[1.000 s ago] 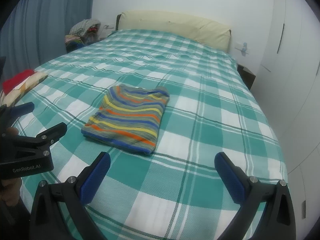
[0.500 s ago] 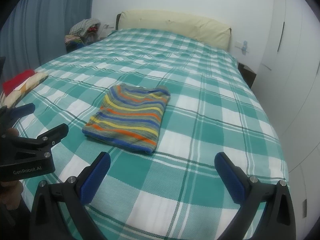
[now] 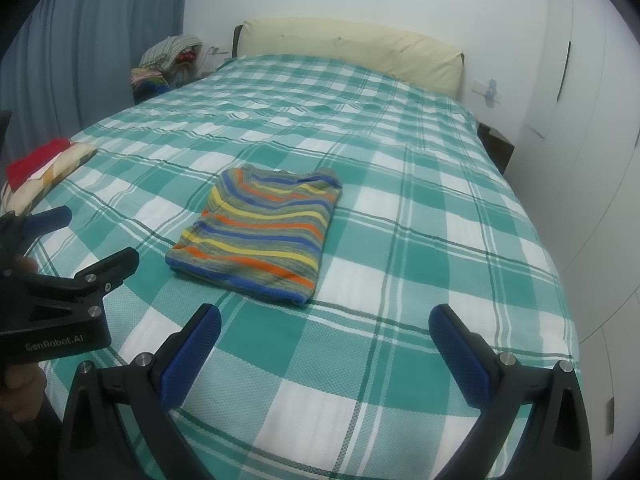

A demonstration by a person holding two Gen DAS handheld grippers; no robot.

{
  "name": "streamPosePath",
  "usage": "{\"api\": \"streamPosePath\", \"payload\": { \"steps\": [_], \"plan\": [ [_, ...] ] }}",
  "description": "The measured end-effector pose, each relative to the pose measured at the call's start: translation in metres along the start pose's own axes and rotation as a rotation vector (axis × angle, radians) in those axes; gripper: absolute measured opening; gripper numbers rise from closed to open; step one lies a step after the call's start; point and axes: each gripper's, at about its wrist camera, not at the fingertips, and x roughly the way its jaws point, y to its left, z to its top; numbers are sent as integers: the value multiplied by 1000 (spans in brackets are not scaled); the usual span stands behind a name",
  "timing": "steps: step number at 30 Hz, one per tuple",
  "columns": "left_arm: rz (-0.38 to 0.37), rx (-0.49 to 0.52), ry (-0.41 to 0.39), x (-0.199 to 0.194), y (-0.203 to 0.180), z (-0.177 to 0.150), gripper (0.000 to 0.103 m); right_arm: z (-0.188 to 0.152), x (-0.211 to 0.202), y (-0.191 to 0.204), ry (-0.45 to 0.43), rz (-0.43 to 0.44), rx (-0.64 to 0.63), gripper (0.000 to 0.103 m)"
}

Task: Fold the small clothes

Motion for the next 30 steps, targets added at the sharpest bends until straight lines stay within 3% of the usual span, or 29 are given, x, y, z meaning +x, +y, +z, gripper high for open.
{"api": "streamPosePath", "payload": {
  "steps": [30],
  "plan": [
    [66,-1,-11,1,1,1,103,0,1,-1,2,45,20,102]
  ]
}}
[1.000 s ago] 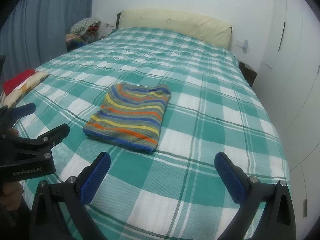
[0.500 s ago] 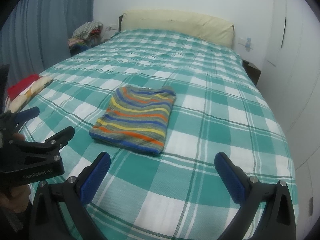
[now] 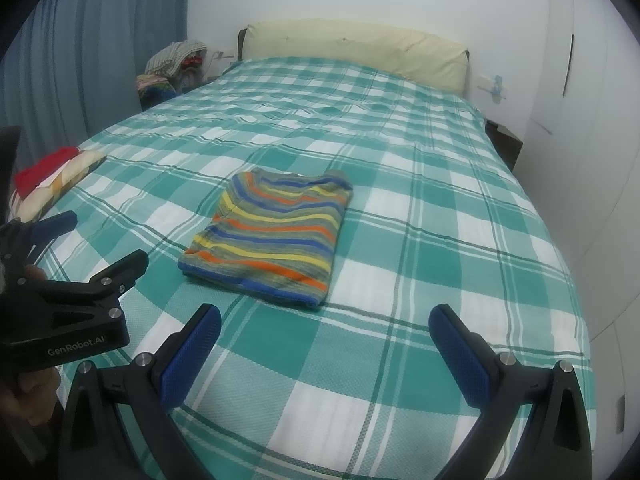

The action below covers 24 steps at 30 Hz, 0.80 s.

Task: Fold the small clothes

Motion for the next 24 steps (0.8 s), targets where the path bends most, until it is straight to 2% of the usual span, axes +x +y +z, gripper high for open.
{"api": "streamPosePath", "payload": {
  "steps": [13,19,24],
  "plan": [
    [-8,-5,-1,-1,2,-1,103,1,0,2,-1,2,-5,102],
    [-47,-4,7,0,2,-2,103,1,0,2,0,4,-4,102],
    [-43,-10,9,0,1,-2,103,1,0,2,-1,3,-5,102]
  ]
}}
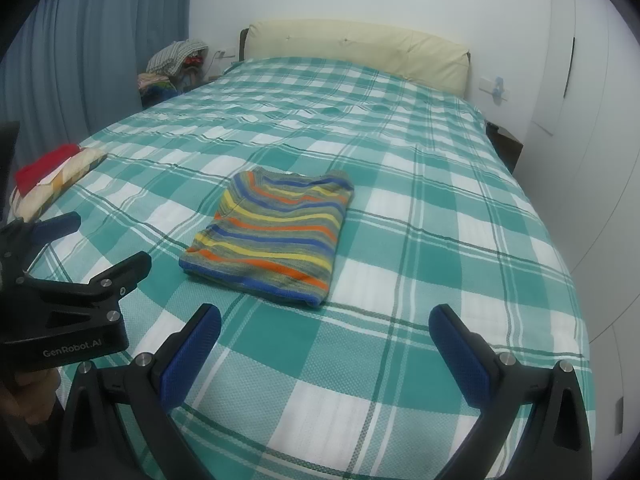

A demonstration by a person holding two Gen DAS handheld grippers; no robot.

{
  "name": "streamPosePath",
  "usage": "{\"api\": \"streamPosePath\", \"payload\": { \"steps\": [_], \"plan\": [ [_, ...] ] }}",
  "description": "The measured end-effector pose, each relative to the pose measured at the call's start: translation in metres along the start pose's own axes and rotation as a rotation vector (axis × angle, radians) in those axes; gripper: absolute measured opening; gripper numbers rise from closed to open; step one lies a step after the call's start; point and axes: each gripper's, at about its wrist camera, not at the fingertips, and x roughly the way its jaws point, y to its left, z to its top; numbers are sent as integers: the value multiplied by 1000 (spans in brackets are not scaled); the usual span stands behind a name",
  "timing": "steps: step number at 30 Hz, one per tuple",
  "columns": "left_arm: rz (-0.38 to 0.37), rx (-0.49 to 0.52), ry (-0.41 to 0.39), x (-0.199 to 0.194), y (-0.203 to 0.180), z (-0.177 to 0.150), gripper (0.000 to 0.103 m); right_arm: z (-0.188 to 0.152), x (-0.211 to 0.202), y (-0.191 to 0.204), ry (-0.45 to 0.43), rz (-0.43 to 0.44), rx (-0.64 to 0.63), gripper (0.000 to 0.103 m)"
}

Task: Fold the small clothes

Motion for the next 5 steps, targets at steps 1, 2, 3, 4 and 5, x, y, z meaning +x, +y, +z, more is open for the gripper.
{"api": "streamPosePath", "payload": {
  "steps": [1,2,3,4,5],
  "plan": [
    [0,-1,-1,0,0,0,103,0,0,0,0,-1,1,102],
    [2,0,-2,-1,-1,0,103,-1,0,0,0,-1,2,102],
    [0,3,-2,0,0,0,103,0,0,0,0,-1,2,102],
    [1,3,-3,-1,-1,0,103,-1,0,0,0,0,2,102],
    [4,7,-9,-2,-1,0,103,0,0,0,0,0,1,102]
  ]
}}
